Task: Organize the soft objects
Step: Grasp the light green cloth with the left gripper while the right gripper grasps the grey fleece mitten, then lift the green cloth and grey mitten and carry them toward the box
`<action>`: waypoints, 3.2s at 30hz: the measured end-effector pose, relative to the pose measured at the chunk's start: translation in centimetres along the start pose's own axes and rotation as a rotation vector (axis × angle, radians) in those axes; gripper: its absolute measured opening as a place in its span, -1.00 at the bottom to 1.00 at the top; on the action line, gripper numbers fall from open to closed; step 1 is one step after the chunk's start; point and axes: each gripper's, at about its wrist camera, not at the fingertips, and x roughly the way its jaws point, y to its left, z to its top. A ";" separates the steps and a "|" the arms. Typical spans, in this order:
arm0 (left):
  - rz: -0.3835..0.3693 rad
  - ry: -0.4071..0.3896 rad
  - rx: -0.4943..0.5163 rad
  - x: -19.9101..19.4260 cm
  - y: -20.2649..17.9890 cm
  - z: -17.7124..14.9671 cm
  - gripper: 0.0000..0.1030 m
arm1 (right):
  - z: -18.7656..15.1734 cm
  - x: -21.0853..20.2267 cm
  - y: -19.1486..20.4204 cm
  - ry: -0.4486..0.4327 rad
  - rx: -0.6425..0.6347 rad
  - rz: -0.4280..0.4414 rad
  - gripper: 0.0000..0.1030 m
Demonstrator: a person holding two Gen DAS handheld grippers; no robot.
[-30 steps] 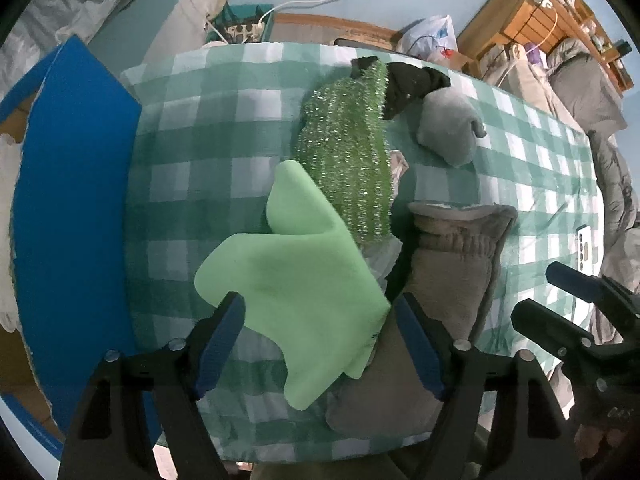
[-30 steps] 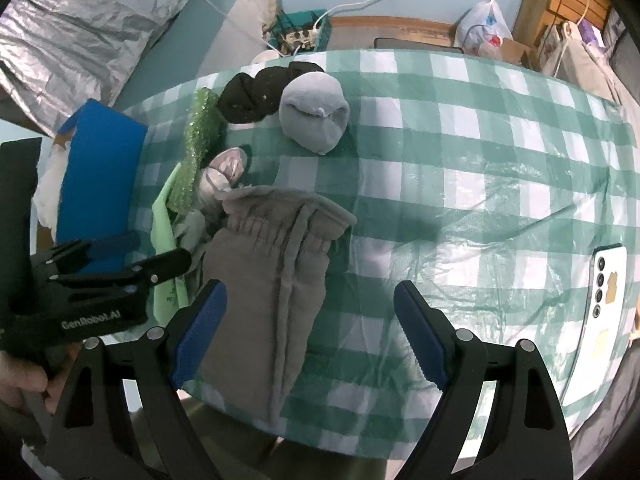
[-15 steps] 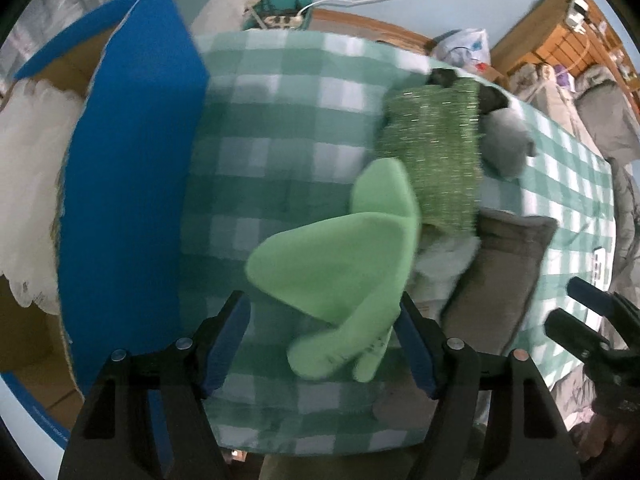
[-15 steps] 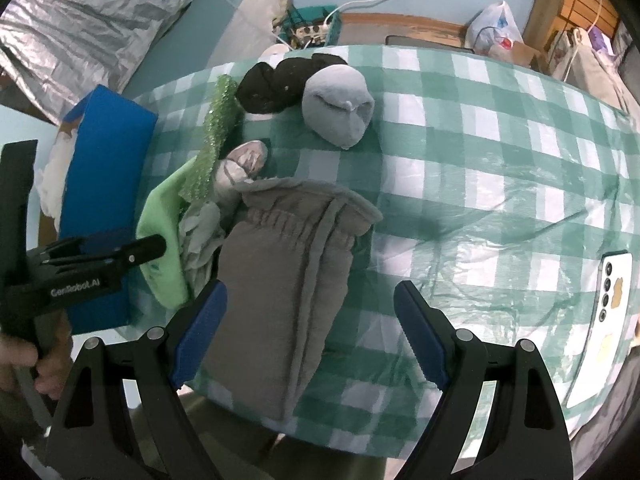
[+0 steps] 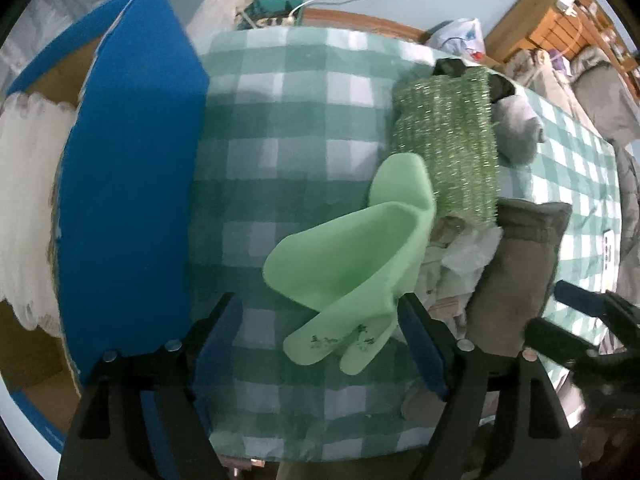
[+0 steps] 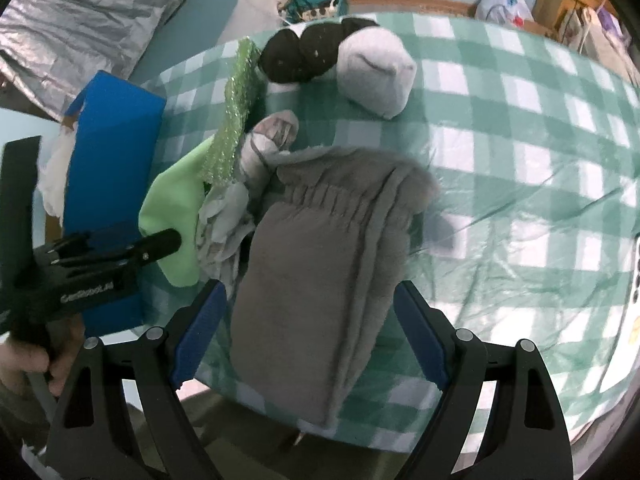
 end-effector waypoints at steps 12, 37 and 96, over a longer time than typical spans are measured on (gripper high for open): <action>-0.008 0.020 0.121 2.4 -1.5 3.8 0.63 | 0.4 1.6 0.2 -0.009 0.099 -0.054 0.66; -0.054 -0.027 0.140 0.0 0.5 1.5 -0.80 | -1.1 1.5 -0.3 -0.028 -0.009 -0.161 -0.55; 0.025 -0.335 -0.037 -16.0 3.1 -4.3 -0.80 | 0.2 -12.7 9.1 -0.220 -0.404 -0.064 -0.56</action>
